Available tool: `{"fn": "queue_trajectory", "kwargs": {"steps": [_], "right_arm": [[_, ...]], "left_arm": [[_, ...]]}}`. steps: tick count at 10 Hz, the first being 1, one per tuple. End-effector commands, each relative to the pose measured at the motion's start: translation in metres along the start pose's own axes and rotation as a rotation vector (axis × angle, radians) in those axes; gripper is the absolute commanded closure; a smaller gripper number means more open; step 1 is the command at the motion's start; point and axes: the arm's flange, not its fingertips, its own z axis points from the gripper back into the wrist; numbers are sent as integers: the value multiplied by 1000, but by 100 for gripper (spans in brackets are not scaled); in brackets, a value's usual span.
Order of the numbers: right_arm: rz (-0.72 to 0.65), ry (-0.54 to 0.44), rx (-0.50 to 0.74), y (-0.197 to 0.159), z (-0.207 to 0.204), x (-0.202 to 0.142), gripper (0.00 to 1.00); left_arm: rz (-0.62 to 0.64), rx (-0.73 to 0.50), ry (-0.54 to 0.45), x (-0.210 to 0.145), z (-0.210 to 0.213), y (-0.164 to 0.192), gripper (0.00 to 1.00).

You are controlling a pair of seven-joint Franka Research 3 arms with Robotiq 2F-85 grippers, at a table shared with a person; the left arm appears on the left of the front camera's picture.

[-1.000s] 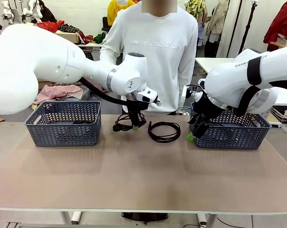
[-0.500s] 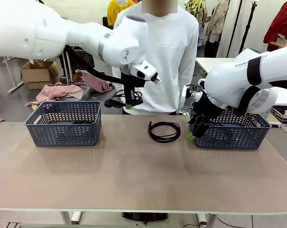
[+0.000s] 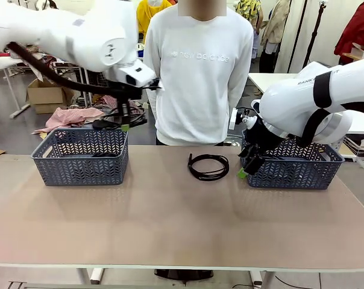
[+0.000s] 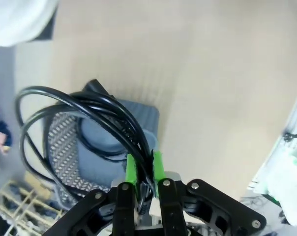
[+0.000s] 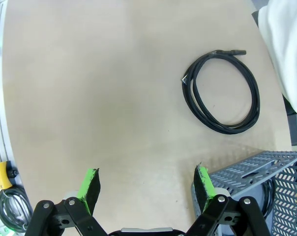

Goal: Organize the cables according to human instructions.
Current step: Pick up a bundle of cables and place it in the basket indicated by the human.

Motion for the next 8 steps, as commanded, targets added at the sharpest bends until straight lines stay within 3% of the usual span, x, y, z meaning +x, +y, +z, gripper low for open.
{"fn": "queue_trajectory", "kwargs": {"steps": [1, 4, 8], "right_arm": [[9, -2, 0, 1, 1, 0, 0], [9, -2, 0, 1, 1, 0, 0], [9, -2, 0, 1, 1, 0, 0]], "left_arm": [[41, 4, -43, -44, -16, -7, 100], [101, 20, -52, -87, -43, 13, 100], [116, 17, -46, -99, -74, 34, 100]]}}
